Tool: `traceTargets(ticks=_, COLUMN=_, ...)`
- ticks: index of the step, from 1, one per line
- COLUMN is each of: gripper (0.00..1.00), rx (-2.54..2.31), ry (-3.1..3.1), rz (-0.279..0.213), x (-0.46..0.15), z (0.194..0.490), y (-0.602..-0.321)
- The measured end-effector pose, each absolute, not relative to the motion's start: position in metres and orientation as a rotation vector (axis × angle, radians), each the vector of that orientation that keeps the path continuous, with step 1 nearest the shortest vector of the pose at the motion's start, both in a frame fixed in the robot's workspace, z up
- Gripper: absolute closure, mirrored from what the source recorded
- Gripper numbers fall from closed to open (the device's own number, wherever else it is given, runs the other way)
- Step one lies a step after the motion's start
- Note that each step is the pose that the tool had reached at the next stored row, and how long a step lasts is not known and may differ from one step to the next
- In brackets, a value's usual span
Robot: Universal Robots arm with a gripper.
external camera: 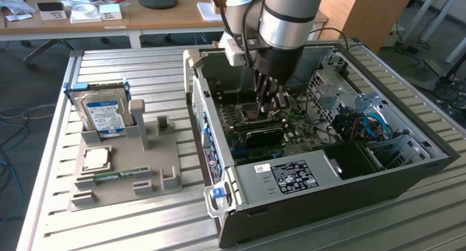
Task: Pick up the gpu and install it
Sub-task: 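Press down on the gpu until it lock into place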
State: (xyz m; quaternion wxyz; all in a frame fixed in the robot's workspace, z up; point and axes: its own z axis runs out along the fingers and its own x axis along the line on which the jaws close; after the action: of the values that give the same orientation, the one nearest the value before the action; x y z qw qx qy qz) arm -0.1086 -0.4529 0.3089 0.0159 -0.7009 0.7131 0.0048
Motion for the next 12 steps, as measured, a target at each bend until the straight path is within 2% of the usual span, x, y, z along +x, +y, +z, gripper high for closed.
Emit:
traceTargets(ticks=8, gripper=0.89, rx=-2.179, ry=2.217, rz=0.012, x=-0.109, z=0.328, y=-0.453)
traceTargets(ticks=12, gripper=0.89, rx=-2.179, ry=2.216, rz=0.012, x=-0.109, z=0.329, y=-0.453)
